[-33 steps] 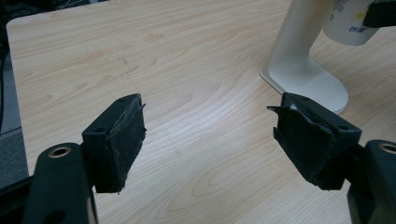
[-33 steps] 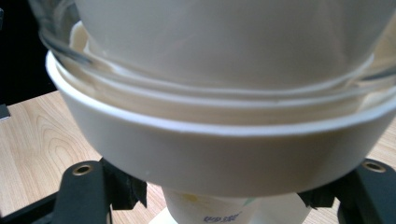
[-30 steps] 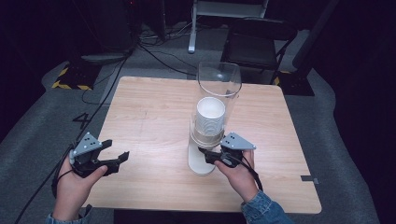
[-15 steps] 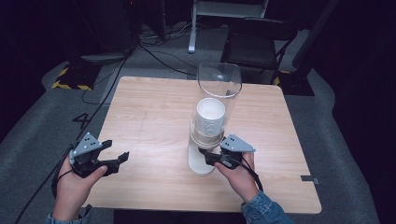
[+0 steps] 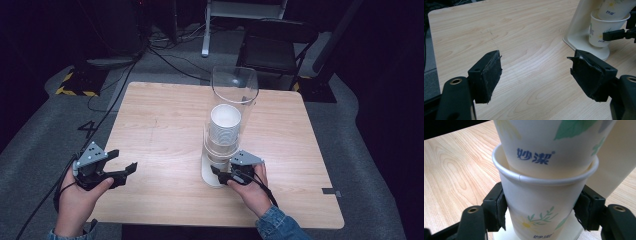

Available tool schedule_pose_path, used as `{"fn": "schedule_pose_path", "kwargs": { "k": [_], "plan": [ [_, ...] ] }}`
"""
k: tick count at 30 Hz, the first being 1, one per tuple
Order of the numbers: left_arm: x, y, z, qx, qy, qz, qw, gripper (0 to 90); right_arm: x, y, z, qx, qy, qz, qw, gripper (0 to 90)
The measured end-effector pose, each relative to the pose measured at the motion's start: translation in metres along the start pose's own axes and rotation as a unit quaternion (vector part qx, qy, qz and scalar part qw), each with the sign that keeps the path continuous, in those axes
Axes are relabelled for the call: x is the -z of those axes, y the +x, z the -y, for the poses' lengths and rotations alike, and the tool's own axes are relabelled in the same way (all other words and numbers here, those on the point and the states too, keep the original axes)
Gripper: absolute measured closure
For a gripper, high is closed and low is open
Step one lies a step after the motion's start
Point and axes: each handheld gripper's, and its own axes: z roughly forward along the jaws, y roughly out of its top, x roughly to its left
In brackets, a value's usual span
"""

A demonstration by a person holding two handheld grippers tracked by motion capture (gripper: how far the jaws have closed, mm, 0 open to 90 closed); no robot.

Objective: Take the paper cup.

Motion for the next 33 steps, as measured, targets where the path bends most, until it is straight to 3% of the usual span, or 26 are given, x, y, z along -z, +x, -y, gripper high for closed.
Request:
{"fn": "schedule_pose_path", "kwargs": {
  "k": [7,19,28,33],
  "plan": [
    [-0.001,0.0,0.001,-0.003,0.002,0.001,1.0,24.2,0.003,0.001,0.0,0.009,0.004,0.002,0.9999,34.4],
    [-0.005,0.001,0.0,-0.001,0.008,0.006,1.0,24.2,0.007,-0.001,0.002,0.039,0.054,0.002,0.9978,34.9],
    [-0.013,0.0,-0.004,-0.007,0.009,0.015,0.9998,24.1,0.019,-0.01,0.006,0.04,0.069,0.019,0.9967,34.8],
    [-0.019,0.0,-0.007,-0.005,0.011,0.019,0.9997,24.1,0.028,-0.02,0.008,0.039,0.072,0.044,0.9957,34.8]
  ]
}}
